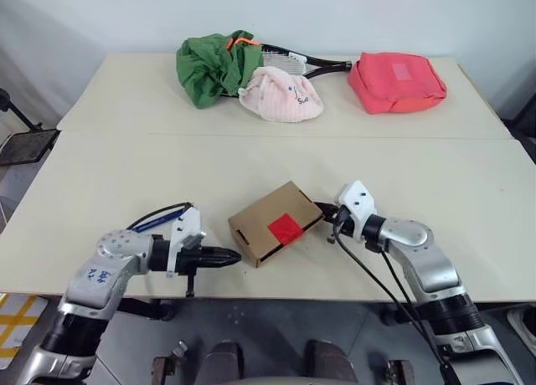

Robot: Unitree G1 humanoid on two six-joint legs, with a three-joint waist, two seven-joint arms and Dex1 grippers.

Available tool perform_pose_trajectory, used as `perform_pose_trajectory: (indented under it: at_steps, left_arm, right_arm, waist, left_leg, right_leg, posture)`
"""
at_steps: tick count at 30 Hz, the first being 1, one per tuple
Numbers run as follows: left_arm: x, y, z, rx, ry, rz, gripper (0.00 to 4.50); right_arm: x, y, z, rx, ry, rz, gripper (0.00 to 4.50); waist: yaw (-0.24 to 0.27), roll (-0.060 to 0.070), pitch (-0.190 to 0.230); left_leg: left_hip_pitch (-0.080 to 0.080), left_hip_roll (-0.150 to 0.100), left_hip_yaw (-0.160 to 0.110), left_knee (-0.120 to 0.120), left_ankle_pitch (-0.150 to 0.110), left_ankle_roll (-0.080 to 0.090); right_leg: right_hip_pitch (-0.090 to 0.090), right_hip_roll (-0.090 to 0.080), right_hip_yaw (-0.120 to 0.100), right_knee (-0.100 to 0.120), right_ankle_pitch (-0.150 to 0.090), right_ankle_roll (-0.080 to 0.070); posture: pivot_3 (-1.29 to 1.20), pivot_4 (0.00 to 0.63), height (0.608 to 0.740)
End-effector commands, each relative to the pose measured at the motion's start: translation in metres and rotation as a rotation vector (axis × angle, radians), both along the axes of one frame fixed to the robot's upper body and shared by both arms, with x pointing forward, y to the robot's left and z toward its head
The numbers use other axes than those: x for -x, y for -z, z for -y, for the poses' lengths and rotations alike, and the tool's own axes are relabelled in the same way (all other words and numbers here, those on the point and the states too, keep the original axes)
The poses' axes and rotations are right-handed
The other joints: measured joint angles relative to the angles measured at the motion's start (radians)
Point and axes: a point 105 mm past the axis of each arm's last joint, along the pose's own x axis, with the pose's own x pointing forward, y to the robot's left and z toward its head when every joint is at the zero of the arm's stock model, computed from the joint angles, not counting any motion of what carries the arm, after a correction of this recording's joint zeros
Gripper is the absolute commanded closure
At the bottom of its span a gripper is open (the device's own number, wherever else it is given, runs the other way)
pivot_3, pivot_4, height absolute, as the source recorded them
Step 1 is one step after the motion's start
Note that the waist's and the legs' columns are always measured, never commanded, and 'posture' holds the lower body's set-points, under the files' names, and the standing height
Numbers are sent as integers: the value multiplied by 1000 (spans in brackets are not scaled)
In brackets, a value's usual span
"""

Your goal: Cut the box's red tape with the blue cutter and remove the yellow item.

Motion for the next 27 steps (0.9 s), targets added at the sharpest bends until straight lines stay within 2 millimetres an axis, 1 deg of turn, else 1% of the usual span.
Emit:
perform_pose_trajectory:
  at_steps: [1,3,4,5,6,8,10,11,12,15,17,19,22,24,27]
  left_arm:
    - [6,-38,-7,86,-3,17,4416]
    - [-3,-66,-16,183,-34,14,4416]
    - [-11,-76,-19,210,-54,32,4416]
    - [-15,-82,-21,225,-68,44,4416]
    - [-29,-83,-23,215,-115,76,4416]
    - [-56,-79,-25,166,-206,157,4416]
    - [-84,-70,-25,125,-310,194,4416]
    - [-94,-66,-23,110,-339,203,4416]
    - [-100,-61,-20,94,-340,202,4416]
    - [-103,-50,-3,82,-287,173,4416]
    - [-94,-37,11,56,-208,128,4416]
    - [-86,-28,17,35,-156,84,4416]
    - [-65,-16,19,14,-86,-25,4416]
    - [-54,-13,16,10,-68,-78,4416]
    - [-44,-7,6,16,-118,-154,4416]
  right_arm:
    - [-1,-25,30,10,66,92,4500]
    - [19,-28,37,-3,20,55,4500]
    - [30,-28,36,-14,-16,23,4500]
    - [37,-28,34,-23,-41,-1,4500]
    - [51,-23,28,-30,-89,-65,4500]
    - [76,-13,14,-33,-183,-184,4500]
    - [94,-4,-1,-26,-243,-262,4500]
    - [97,-1,-9,-33,-253,-282,4500]
    - [99,0,-17,-50,-250,-297,4500]
    - [94,1,-32,-69,-223,-300,4500]
    - [82,2,-37,-71,-169,-275,4500]
    - [70,2,-39,-66,-125,-247,4500]
    - [49,-7,-40,-70,-58,-178,4500]
    - [39,-13,-42,-83,-47,-150,4500]
    - [27,-21,-51,-97,-65,-120,4500]
  waist:
    - [0,0,0]
    - [4,0,0]
    - [14,1,0]
    - [14,0,0]
    - [14,1,0]
    - [16,1,0]
    - [16,1,0]
    - [14,1,0]
    - [14,1,0]
    - [11,-1,1]
    - [12,-1,1]
    - [12,-1,1]
    - [7,-1,1]
    - [-1,-1,1]
    - [-7,-1,1]
  left_leg:
    - [0,0,0,0,0,0]
    - [0,0,0,0,0,0]
    - [0,0,-1,0,0,0]
    - [0,0,-1,0,0,0]
    - [1,1,-1,0,-1,-1]
    - [2,1,1,0,-1,0]
    - [3,1,3,0,-1,0]
    - [3,1,4,1,-1,0]
    - [3,1,4,1,-2,0]
    - [2,1,5,1,-2,0]
    - [1,1,5,1,-2,0]
    - [2,1,5,1,-2,0]
    - [2,1,5,1,-2,0]
    - [2,1,5,1,-2,0]
    - [2,2,5,1,-2,0]
  right_leg:
    - [0,0,0,0,0,0]
    - [0,0,0,0,0,0]
    - [0,0,0,0,0,0]
    - [0,0,-1,0,0,0]
    - [0,1,-1,1,0,0]
    - [1,1,0,0,0,0]
    - [1,1,0,0,0,0]
    - [1,1,0,0,0,0]
    - [1,1,0,0,0,0]
    - [0,1,0,0,0,0]
    - [-1,1,0,0,0,0]
    - [-1,1,0,0,0,0]
    - [-1,1,0,0,0,0]
    - [-1,1,0,0,0,0]
    - [-2,1,0,1,0,0]
  posture:
    - [0,150,740]
    - [0,150,740]
    - [0,150,740]
    - [0,150,740]
    - [0,150,740]
    - [0,150,740]
    - [0,150,740]
    - [0,150,740]
    - [0,150,740]
    - [0,150,740]
    - [0,150,740]
    - [0,150,740]
    - [0,150,740]
    - [0,150,740]
    - [0,150,740]
